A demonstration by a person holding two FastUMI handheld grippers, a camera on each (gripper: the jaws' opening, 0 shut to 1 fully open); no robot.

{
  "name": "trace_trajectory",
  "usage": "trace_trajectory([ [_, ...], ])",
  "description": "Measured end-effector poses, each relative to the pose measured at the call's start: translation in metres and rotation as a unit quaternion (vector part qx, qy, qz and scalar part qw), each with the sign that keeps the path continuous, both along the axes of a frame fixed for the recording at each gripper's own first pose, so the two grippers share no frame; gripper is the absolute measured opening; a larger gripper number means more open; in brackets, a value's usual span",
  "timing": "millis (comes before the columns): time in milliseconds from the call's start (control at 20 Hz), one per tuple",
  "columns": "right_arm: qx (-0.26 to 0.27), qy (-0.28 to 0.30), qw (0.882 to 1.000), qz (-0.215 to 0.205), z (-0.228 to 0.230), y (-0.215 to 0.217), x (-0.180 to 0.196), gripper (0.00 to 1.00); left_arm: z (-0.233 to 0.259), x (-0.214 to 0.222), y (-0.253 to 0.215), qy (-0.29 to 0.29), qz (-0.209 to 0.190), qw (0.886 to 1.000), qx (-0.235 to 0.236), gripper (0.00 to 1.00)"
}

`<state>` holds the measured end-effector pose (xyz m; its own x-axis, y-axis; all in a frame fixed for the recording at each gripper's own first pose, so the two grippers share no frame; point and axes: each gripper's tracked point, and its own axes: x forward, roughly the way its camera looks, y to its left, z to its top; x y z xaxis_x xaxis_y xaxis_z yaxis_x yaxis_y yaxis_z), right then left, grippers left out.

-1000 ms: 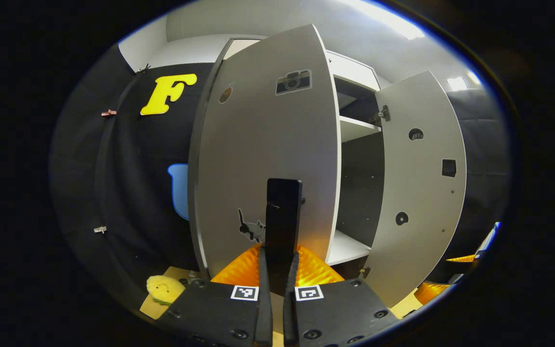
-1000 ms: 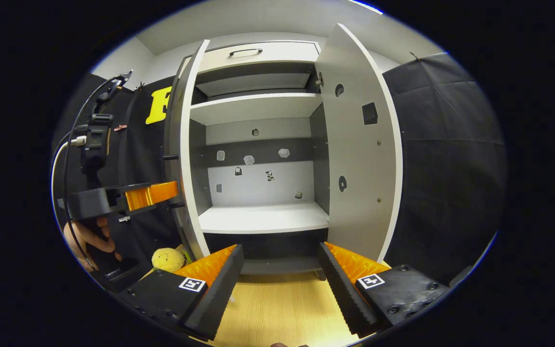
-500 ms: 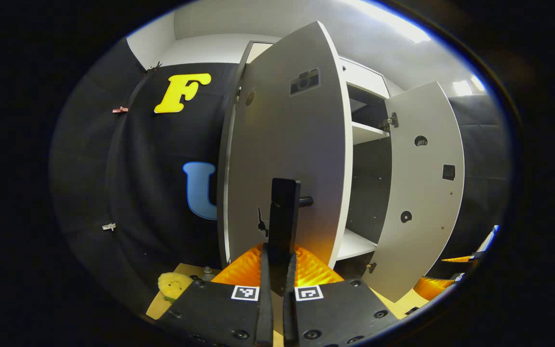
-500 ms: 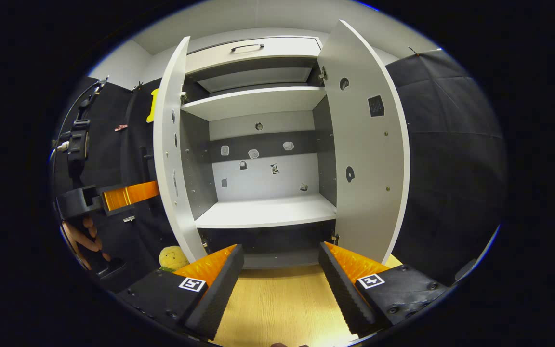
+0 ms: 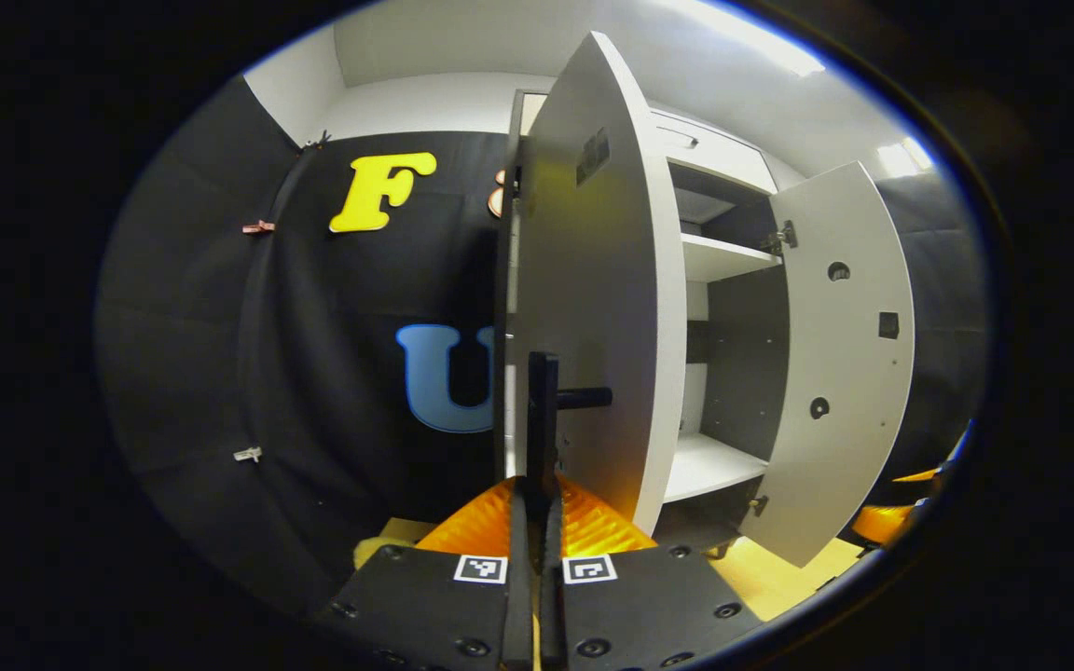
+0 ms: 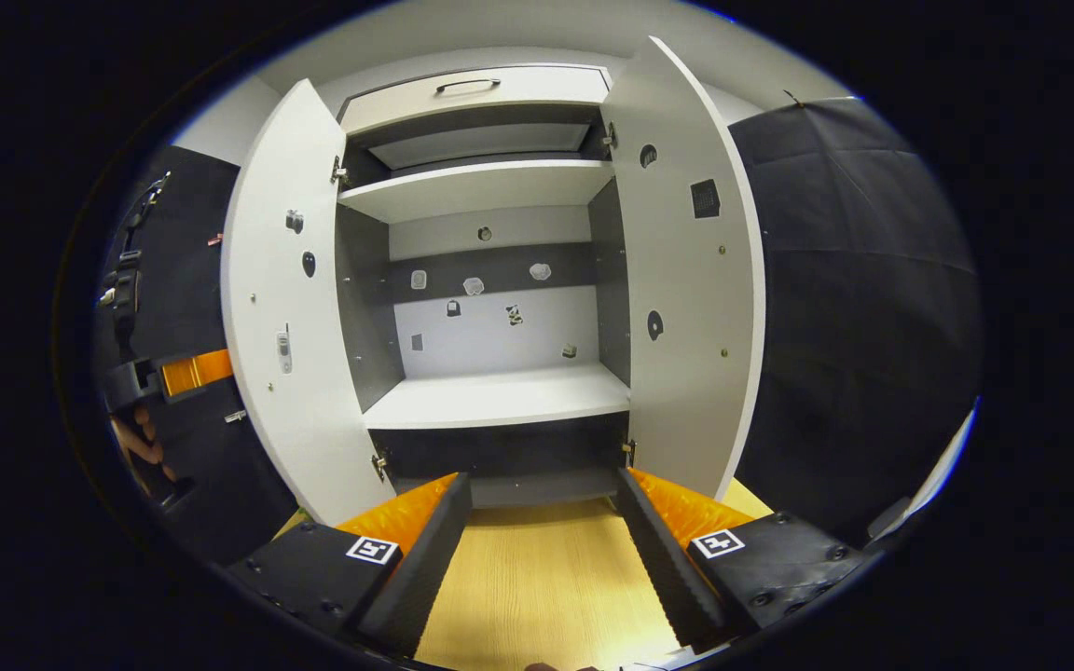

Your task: Open the right door of the double-door shoe cabinet with the right hand, and open the left door with the left hand.

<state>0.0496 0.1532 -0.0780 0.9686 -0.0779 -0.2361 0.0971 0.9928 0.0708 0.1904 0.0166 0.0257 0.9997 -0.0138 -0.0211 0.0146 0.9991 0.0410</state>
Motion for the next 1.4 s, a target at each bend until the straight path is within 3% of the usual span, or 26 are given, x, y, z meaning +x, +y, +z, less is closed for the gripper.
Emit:
trace_trajectory([
  [100,-0.006,0.0,1.0,-0.008,0.005,-0.006,0.0,0.98,0.0,-0.002,0.013,0.001,0.017,1.0,-0.001,0.05],
  [200,-0.01,-0.006,1.0,-0.013,0.013,-0.014,-0.002,0.98,0.0,-0.009,-0.012,0.008,-0.028,0.999,-0.04,0.05],
  [550,-0.024,-0.034,0.999,-0.011,0.036,-0.037,-0.01,0.98,-0.01,-0.036,0.003,0.019,0.026,0.999,-0.013,0.05],
  [800,-0.015,-0.048,0.999,0.014,0.046,-0.068,-0.012,0.98,0.007,-0.09,-0.03,0.004,0.056,0.998,0.0,0.05],
  [1000,-0.002,-0.07,0.996,0.047,0.064,-0.096,-0.016,0.98,0.005,-0.114,-0.088,-0.006,0.077,0.997,-0.018,0.05],
  [1100,-0.002,-0.087,0.995,0.057,0.074,-0.116,-0.02,0.98,-0.006,-0.125,-0.123,0.012,0.073,0.997,-0.025,0.16],
  [1350,-0.024,-0.12,0.992,0.027,0.088,-0.174,-0.028,0.98,-0.009,-0.151,-0.173,0.009,0.075,0.997,0.0,0.72],
  [1400,-0.02,-0.122,0.992,0.021,0.088,-0.18,-0.032,0.98,-0.011,-0.154,-0.177,0.009,0.075,0.997,0.01,0.79],
])
